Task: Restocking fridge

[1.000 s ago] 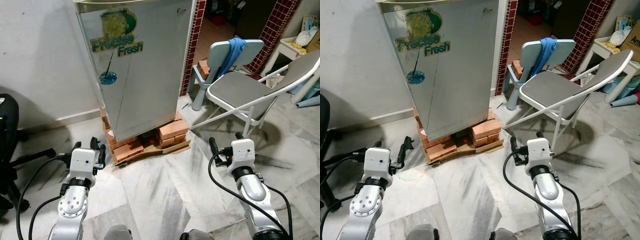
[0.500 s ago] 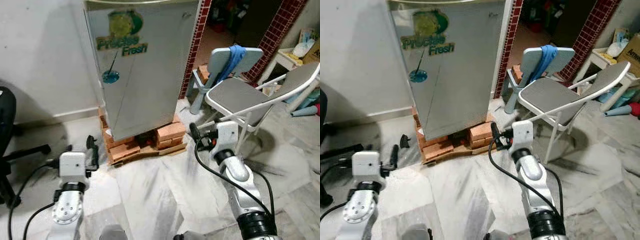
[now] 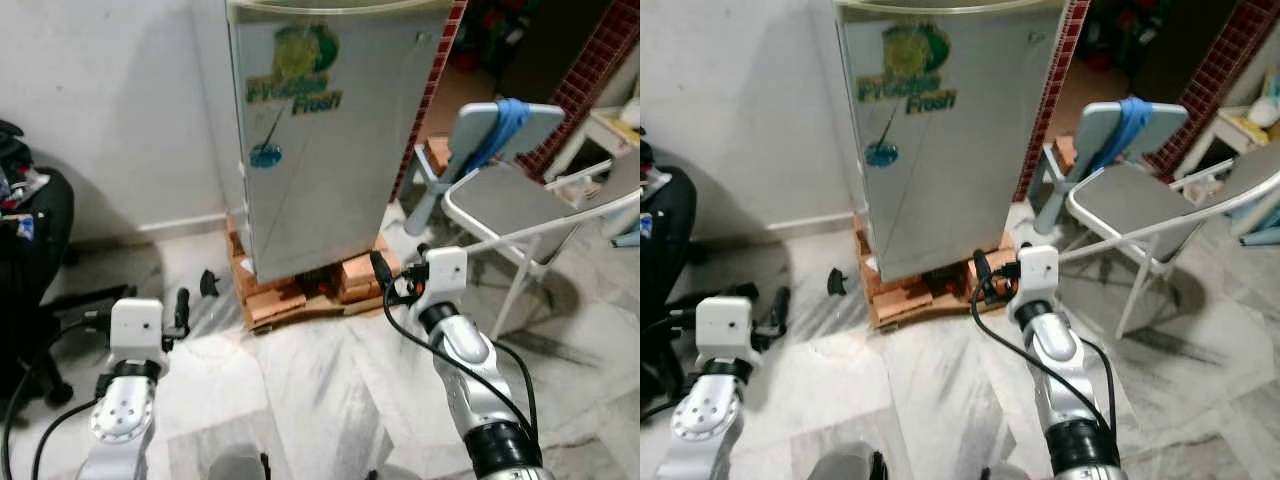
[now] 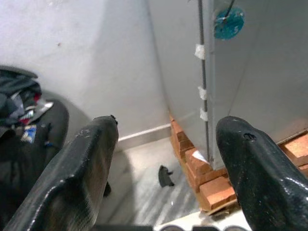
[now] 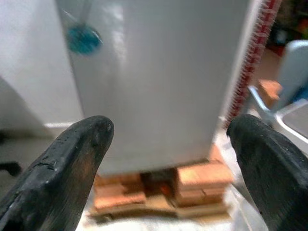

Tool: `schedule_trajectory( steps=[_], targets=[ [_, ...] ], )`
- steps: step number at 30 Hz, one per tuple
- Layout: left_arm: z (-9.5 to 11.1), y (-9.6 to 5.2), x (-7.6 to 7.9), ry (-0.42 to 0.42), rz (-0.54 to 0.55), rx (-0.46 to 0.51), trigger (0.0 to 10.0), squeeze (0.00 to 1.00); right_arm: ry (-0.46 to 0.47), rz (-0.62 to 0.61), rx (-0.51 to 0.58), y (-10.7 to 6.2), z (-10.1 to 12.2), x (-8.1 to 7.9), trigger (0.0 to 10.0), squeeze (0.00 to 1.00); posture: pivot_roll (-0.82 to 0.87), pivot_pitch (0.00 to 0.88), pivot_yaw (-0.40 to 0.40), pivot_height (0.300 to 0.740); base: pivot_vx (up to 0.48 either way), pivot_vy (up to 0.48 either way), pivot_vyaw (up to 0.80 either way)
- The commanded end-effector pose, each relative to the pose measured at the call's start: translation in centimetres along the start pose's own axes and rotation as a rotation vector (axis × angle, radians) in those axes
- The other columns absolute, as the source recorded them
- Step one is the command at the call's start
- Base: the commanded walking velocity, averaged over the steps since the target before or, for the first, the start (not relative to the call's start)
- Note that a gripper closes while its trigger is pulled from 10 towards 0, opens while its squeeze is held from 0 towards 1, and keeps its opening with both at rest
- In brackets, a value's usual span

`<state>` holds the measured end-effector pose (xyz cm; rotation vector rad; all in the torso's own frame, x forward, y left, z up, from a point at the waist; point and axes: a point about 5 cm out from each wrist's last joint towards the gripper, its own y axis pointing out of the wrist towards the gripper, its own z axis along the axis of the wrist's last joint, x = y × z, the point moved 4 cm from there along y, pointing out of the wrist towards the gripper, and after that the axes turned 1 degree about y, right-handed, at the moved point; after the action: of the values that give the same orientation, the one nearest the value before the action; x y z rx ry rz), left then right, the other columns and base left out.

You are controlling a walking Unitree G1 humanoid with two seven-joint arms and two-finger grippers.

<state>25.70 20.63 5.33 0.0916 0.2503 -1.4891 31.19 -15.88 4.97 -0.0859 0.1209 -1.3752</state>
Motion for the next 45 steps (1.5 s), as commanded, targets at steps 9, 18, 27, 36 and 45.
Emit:
schedule_trajectory(
  steps=[9,18,27,36,45],
  targets=[
    [-0.2,0.4,0.6,0.016,-0.028,-0.001,10.0,0.0,-0.003,-0.027,-0.007,0.2,-0.1,0.7,10.0,0.0,0.16,0.0,-0.026,0.74,0.0,0.305,-0.76],
    [-0.2,0.7,0.4,0.027,-0.041,0.0,10.0,0.0,-0.004,-0.057,0.004,0.2,0.1,1.2,10.0,0.0,0.15,0.0,-0.02,0.74,0.0,0.0,-0.8],
    [-0.8,0.3,0.5,0.016,-0.028,-0.017,10.0,0.0,0.005,-0.026,-0.01,0.6,-0.4,0.1,10.0,0.0,0.17,0.0,-0.048,0.74,0.0,0.317,-0.15],
    [-0.6,0.2,1.0,0.024,-0.039,-0.004,10.0,0.0,-0.001,0.001,0.008,1.4,0.4,-0.6,10.0,0.0,0.17,0.0,-0.062,0.74,0.0,0.474,-0.69],
    [-0.5,0.3,1.5,0.015,-0.059,0.008,10.0,0.0,-0.013,0.003,0.026,1.9,1.1,-0.5,10.0,0.0,0.17,0.0,-0.073,0.74,0.12,0.414,-0.8]
  ],
)
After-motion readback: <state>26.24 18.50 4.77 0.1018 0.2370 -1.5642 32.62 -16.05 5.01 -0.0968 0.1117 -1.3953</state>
